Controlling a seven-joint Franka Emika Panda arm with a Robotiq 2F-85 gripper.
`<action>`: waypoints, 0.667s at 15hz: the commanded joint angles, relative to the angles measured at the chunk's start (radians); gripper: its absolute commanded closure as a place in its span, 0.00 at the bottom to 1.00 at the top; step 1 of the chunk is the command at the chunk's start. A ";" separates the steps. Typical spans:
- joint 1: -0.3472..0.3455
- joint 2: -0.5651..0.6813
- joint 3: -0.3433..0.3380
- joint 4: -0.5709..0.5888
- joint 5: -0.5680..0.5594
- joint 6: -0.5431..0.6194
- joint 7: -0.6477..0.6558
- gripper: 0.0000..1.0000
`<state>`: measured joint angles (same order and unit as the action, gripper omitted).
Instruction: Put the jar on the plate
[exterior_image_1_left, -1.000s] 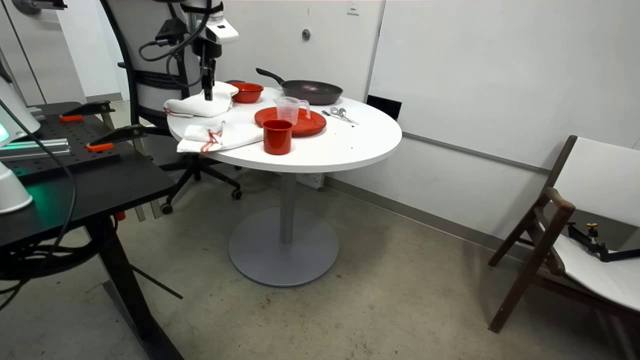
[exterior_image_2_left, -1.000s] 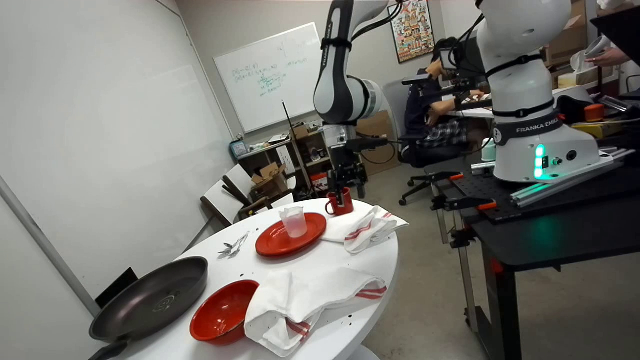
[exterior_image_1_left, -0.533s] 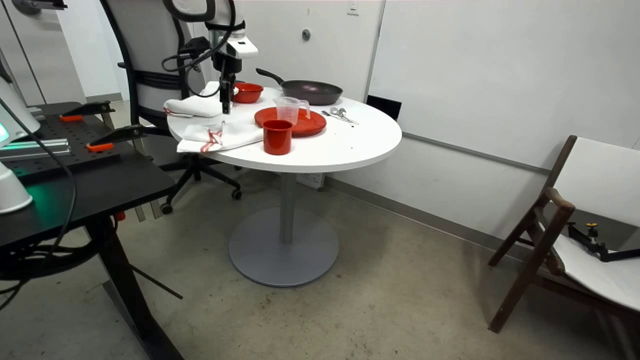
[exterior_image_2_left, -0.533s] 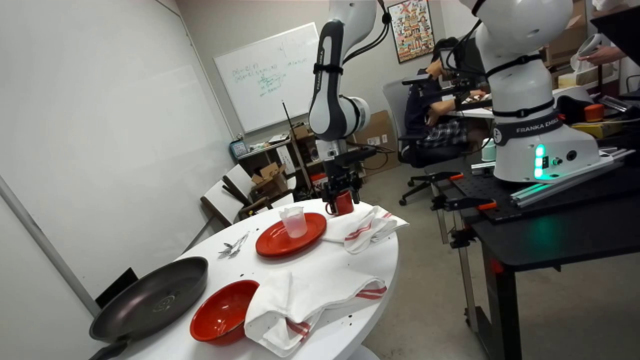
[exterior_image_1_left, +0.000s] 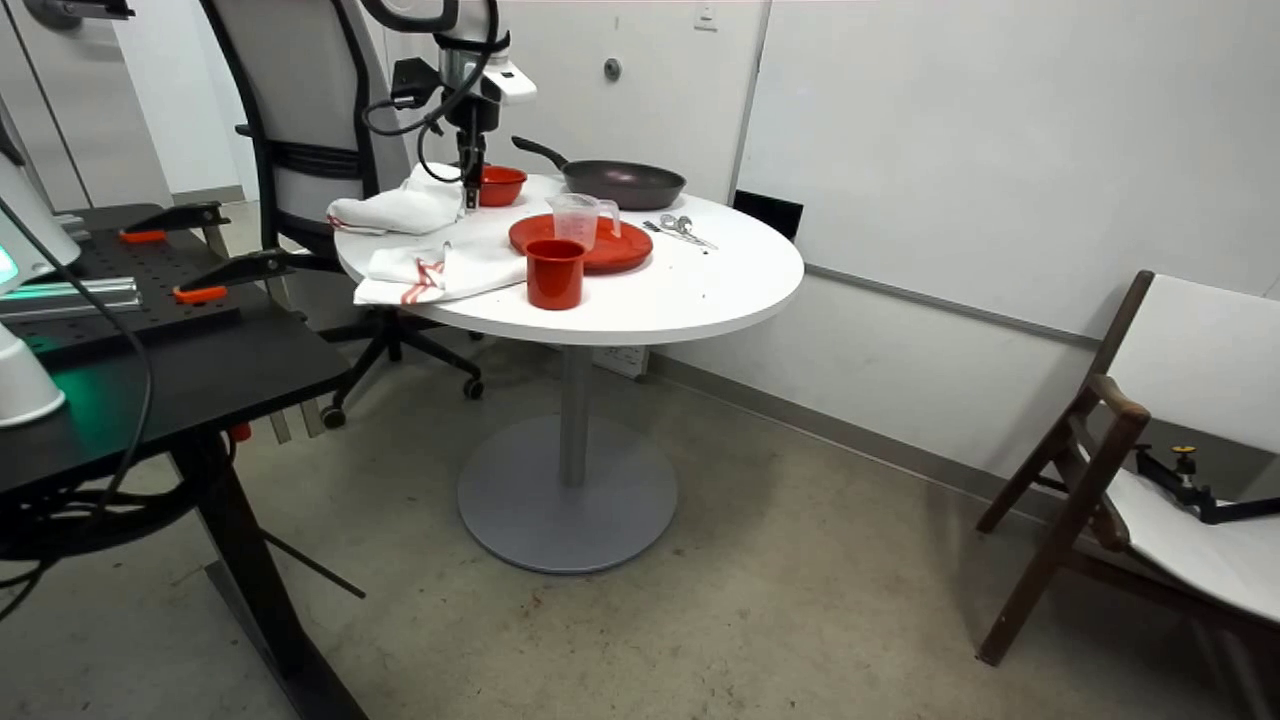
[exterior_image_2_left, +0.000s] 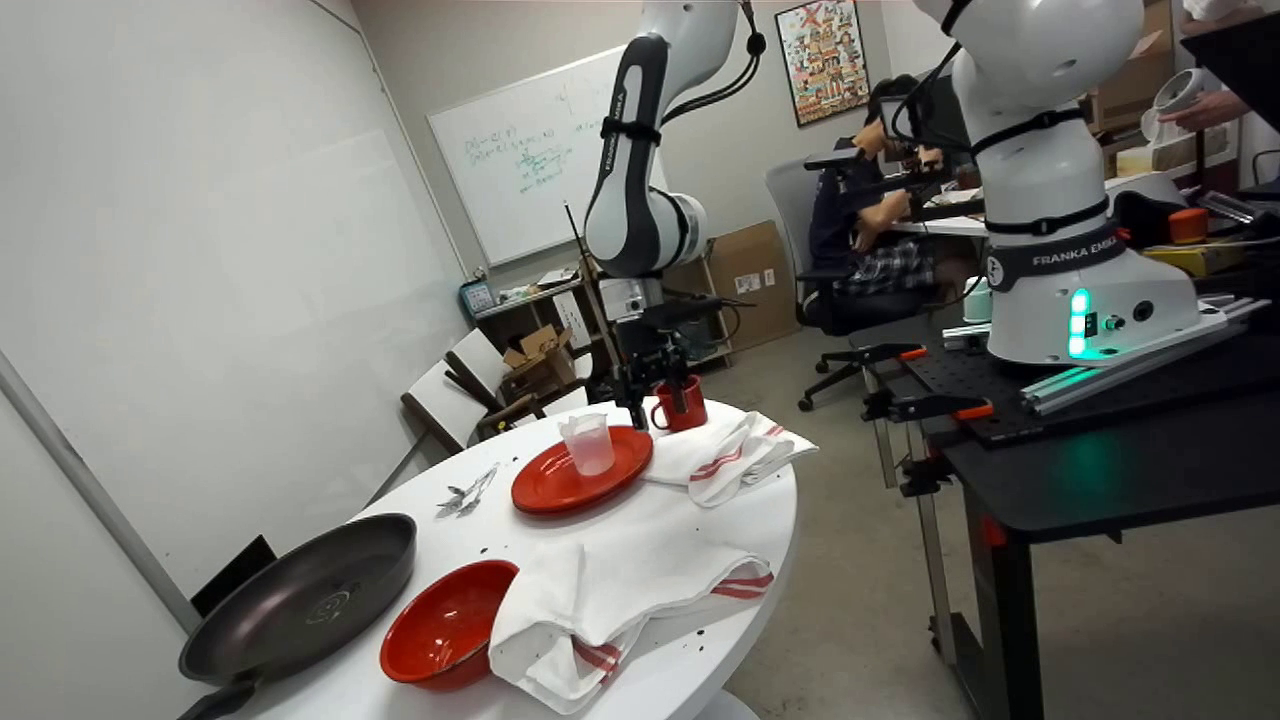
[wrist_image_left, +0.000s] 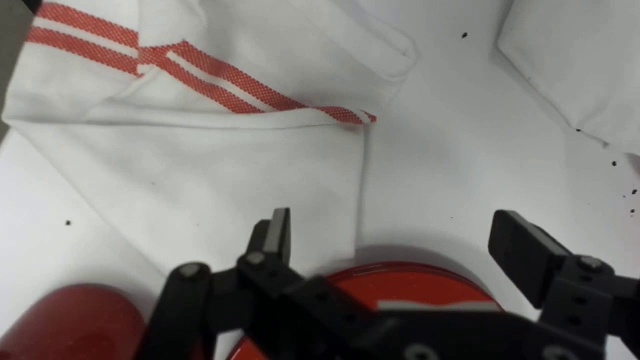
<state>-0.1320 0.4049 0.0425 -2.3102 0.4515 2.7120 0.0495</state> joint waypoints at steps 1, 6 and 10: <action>-0.019 0.018 0.019 0.038 -0.019 -0.033 -0.071 0.00; -0.019 0.001 0.001 0.007 -0.062 -0.028 -0.122 0.00; -0.043 -0.009 -0.011 -0.038 -0.058 -0.007 -0.150 0.00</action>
<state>-0.1528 0.4118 0.0388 -2.3104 0.4156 2.6937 -0.0747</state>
